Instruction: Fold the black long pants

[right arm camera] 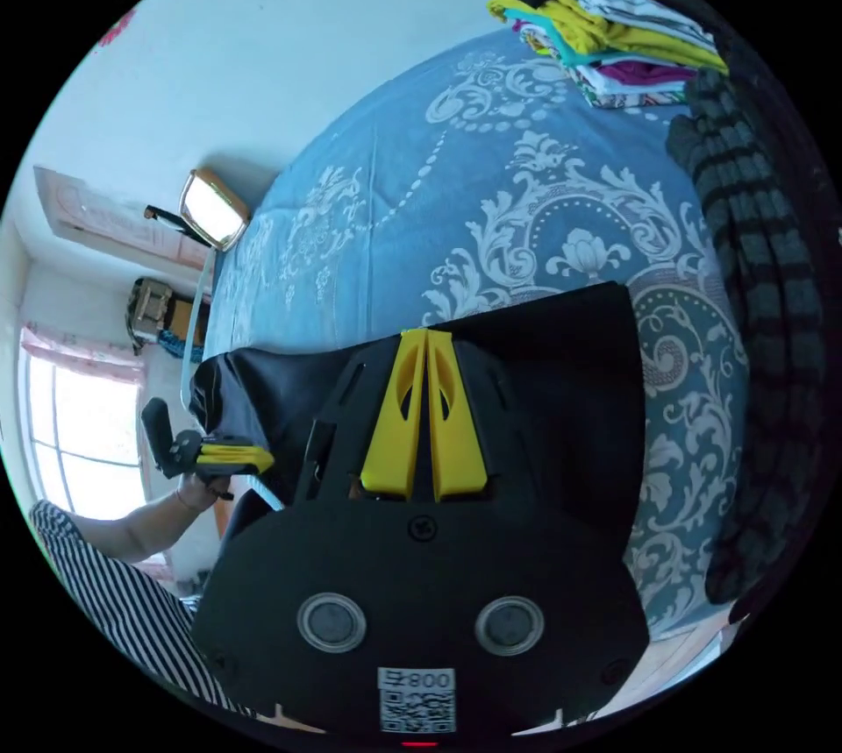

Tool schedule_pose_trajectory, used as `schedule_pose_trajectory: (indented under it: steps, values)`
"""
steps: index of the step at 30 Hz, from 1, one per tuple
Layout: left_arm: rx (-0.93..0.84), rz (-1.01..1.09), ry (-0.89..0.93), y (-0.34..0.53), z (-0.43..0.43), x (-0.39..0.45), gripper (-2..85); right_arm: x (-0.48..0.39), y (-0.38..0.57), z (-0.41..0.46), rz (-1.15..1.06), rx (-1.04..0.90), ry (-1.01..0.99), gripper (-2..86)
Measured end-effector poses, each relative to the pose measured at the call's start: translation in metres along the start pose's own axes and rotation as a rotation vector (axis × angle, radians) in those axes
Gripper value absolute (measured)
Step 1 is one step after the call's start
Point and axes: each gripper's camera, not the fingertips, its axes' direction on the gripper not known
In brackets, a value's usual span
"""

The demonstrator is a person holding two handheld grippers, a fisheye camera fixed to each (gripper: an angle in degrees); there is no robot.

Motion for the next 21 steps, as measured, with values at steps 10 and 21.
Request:
schedule_pose_trajectory:
  steps: [10, 21]
  values:
    - [-0.002, -0.214, -0.117, 0.141, -0.102, -0.038, 0.1, -0.214, 0.072, 0.08, -0.457, -0.323, -0.133, 0.0]
    - [0.133, -0.282, -0.116, 0.257, -0.221, -0.061, 0.1, -0.286, 0.07, 0.142, -0.478, -0.525, -0.015, 0.1]
